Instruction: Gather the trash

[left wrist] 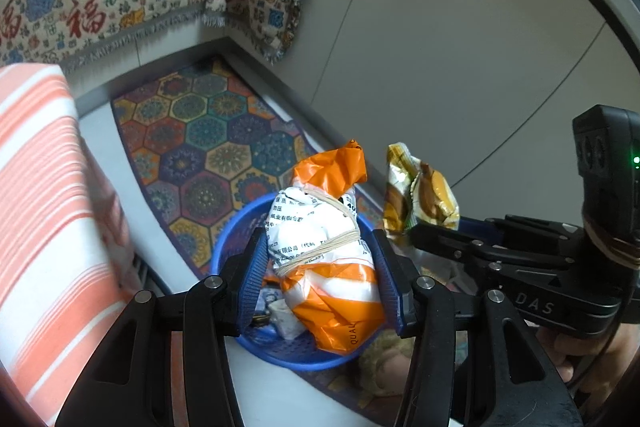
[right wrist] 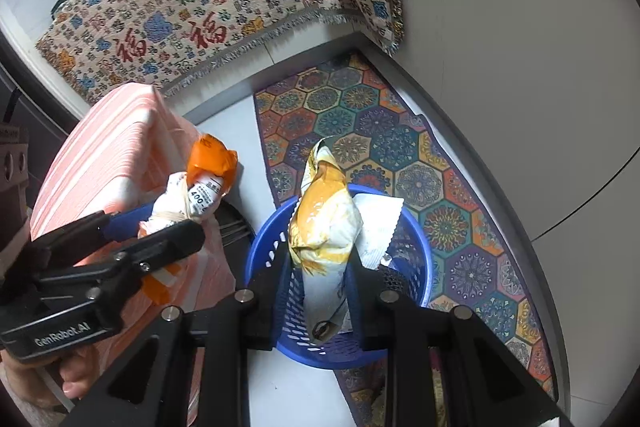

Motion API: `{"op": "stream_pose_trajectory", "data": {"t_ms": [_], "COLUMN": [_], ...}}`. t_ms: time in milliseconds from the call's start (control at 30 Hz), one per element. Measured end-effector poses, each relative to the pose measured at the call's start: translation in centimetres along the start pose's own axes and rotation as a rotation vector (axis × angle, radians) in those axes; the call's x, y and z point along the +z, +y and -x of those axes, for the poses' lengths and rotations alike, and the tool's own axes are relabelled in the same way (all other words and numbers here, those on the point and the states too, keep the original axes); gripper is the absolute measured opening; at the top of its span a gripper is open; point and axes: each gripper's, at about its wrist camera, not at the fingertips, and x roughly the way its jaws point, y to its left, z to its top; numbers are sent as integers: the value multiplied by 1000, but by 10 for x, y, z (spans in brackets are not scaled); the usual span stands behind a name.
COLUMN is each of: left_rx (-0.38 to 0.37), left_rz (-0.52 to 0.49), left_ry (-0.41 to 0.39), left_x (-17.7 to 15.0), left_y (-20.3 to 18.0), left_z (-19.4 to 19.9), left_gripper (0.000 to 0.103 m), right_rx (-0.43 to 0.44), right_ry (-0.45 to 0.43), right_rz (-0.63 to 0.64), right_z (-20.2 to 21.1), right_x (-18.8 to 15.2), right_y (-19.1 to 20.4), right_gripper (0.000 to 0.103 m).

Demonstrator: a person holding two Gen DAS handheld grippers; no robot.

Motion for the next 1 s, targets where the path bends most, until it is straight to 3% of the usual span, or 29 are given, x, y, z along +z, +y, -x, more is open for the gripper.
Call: {"op": "stream_pose_trajectory", "data": {"t_ms": [133,167,200,233,267,400,533,600,667,767,900,1000], "left_rx": [-3,-10,-15,-13,-10,7,20,14,16,23,134,178], "left_rz": [4,8,12,19,23,17,-9,-33,-54,-96,-148,-155], "left_ry": [11,11,10,5,0,-1,-17,-37,-63,-66,-109,-144], "left_x": [4,4,5,5,6,7,2,-2,-7,-21,-41,-55], "left_y": [4,5,6,7,7,3,-12,-23,-33,-48,-68,-80], "left_z": [-14,-17,-18,-20,-21,-20,4,26,50,81,108,126], "left_gripper": [57,65,73,77,80,81,84,94,101,103,103,103], "right_rx": [0,5,9,14,17,16,4,-31,-58,-103,-155,-213], "right_ry": [7,9,11,13,8,-11,-58,-85,-123,-158,-194,-215], "right_rz": [-23,-37,-47,-59,-72,-109,-128,-123,-109,-103,-129,-135], "right_z": [-9,-11,-14,-16,-16,-12,7,23,48,80,114,133], "right_x": [2,3,3,3,3,3,2,-2,-14,-32,-57,-76], "right_y": [-7,-10,-12,-15,-19,-27,-27,-24,-18,-14,-14,-13], "right_gripper": [29,30,35,48,53,64,76,83,86,87,103,103]}}
